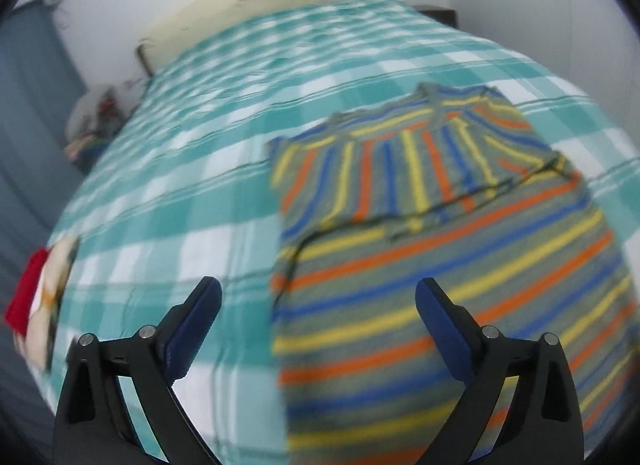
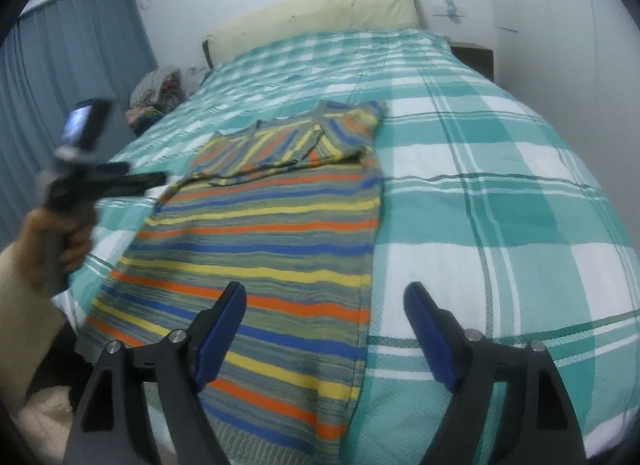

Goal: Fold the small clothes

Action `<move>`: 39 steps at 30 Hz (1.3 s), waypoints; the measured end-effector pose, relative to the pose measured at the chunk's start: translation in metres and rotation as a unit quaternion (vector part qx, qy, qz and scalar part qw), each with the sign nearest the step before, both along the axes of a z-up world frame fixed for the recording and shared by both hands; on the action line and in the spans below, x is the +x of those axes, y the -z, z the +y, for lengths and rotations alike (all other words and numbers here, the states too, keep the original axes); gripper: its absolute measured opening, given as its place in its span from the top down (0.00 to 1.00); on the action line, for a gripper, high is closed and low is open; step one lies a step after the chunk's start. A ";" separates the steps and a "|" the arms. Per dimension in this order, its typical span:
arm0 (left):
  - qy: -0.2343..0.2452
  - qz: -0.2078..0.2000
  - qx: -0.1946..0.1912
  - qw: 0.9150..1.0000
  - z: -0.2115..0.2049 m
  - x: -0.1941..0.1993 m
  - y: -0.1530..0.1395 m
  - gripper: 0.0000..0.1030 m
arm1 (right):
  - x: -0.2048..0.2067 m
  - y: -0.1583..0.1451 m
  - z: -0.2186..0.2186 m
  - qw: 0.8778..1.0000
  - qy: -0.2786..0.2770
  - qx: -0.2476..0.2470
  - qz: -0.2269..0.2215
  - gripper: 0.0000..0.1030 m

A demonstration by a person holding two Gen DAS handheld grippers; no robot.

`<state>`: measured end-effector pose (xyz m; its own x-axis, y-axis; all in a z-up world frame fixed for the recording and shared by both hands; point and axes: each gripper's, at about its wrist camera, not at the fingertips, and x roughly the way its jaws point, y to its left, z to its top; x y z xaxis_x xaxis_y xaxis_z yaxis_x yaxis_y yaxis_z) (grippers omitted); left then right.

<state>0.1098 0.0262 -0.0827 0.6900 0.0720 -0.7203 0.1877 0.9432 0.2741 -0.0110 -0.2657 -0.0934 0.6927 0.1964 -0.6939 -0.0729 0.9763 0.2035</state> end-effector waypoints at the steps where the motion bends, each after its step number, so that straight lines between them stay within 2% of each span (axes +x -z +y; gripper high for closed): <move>1: -0.012 -0.006 -0.002 1.000 0.007 -0.010 -0.001 0.04 | 0.001 0.001 0.001 1.000 0.005 -0.009 0.002 0.16; 8: -0.053 -0.015 -0.028 0.998 0.023 -0.041 -0.003 0.03 | 0.003 0.003 0.008 0.998 0.035 -0.059 0.004 0.15; 18: -0.065 -0.034 -0.026 0.997 0.024 -0.069 -0.009 0.03 | 0.001 0.007 0.015 0.993 0.046 -0.105 0.005 0.15; 39: -0.073 -0.046 -0.029 0.996 0.022 -0.084 -0.015 0.03 | -0.007 0.004 0.015 0.989 0.064 -0.133 -0.003 0.15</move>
<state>0.0260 0.0485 -0.0677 0.7388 0.1366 -0.6599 0.0235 0.9734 0.2278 -0.0176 -0.2507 -0.0972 0.7046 -0.0824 -0.7048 0.0542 0.9966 -0.0624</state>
